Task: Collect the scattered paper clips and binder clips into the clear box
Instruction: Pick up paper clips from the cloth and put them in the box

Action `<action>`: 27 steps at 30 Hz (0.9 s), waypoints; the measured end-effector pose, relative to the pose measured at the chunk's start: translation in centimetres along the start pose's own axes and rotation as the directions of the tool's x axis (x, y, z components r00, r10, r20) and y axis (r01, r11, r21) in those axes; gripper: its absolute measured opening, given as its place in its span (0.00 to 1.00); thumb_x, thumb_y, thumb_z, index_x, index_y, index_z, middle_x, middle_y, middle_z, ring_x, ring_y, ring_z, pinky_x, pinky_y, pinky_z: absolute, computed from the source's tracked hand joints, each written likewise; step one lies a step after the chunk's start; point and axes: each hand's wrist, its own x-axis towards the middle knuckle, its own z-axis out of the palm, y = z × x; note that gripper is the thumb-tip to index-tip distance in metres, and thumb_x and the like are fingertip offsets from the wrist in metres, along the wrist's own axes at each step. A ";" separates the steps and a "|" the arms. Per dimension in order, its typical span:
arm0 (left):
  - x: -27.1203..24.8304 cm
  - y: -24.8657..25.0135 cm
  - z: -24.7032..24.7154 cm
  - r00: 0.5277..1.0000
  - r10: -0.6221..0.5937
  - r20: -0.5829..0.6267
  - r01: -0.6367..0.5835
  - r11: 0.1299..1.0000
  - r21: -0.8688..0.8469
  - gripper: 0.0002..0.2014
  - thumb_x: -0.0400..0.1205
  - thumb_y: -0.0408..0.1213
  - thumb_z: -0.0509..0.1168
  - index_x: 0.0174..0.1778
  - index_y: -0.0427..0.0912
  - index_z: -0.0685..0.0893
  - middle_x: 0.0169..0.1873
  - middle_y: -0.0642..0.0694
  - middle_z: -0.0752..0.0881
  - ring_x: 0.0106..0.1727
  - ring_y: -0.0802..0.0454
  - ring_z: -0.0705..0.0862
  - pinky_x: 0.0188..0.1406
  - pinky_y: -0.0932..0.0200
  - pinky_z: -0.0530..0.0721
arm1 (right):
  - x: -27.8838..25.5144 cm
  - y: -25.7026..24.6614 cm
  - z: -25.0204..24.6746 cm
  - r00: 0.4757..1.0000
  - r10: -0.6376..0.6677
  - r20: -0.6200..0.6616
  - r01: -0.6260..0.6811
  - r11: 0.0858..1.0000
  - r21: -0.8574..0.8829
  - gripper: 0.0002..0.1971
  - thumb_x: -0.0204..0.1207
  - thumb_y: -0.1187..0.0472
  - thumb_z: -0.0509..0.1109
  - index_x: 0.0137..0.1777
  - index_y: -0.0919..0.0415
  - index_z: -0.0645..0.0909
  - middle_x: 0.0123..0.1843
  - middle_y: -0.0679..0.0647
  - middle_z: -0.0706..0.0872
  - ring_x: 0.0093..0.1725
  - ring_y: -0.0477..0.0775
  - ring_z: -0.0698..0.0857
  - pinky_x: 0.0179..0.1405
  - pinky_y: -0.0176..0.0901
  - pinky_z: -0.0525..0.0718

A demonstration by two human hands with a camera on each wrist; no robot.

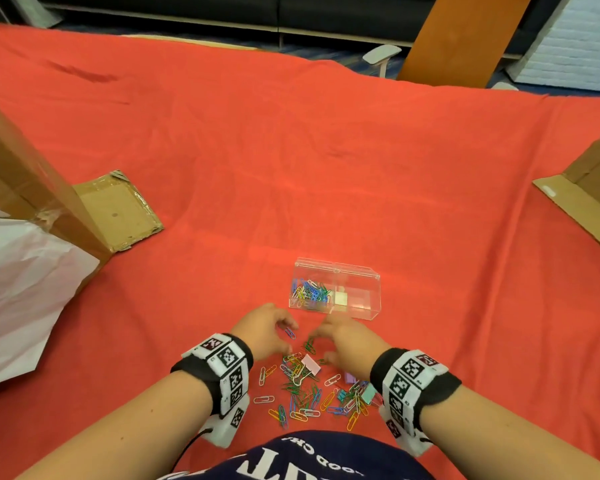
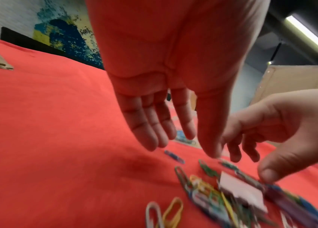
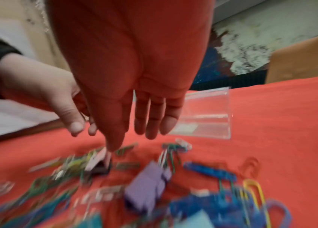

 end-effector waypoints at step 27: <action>-1.8 -0.8 -0.1 0.997 -0.006 -0.078 0.005 1.000 -0.017 0.13 0.69 0.33 0.73 0.26 0.54 0.78 0.24 0.57 0.80 0.22 0.66 0.77 0.26 0.73 0.74 | -1.9 -0.5 3.6 0.963 0.267 0.026 -0.265 0.962 -0.068 0.09 0.71 0.65 0.66 0.46 0.51 0.82 0.57 0.54 0.85 0.60 0.58 0.81 0.66 0.54 0.68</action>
